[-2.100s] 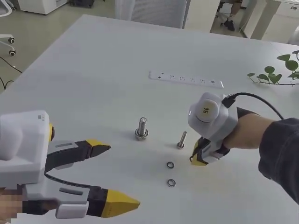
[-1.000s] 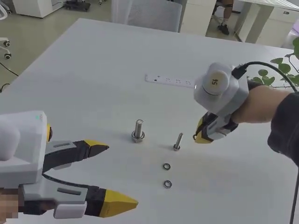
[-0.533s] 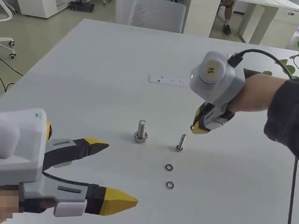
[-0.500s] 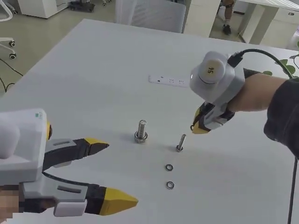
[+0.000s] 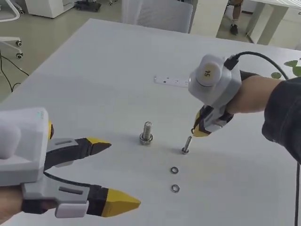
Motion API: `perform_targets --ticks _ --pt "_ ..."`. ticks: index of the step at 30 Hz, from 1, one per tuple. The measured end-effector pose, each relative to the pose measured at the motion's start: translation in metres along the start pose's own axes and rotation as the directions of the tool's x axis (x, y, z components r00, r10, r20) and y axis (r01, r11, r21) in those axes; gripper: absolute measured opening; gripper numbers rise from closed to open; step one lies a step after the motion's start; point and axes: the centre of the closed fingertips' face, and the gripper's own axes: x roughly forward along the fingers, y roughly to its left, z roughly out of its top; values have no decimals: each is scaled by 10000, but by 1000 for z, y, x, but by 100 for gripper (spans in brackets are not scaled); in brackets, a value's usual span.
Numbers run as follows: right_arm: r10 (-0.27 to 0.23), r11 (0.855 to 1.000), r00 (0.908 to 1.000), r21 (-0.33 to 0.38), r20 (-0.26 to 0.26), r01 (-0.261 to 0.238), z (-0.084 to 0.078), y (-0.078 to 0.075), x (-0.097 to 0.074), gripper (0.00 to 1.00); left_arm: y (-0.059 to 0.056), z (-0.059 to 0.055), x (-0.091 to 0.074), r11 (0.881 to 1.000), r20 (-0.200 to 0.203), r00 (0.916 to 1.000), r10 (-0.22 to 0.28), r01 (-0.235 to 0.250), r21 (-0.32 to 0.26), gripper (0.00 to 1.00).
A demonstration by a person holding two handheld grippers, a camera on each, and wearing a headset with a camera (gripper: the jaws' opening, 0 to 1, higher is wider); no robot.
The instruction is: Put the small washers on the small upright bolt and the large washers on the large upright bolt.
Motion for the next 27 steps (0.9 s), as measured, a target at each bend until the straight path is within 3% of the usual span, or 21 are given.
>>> perform_targets --ticks 27 --pt "424 9991 9989 -44 -214 -425 -1 0 19 14 4 -4 1 9997 -70 10000 53 -55 -229 86"
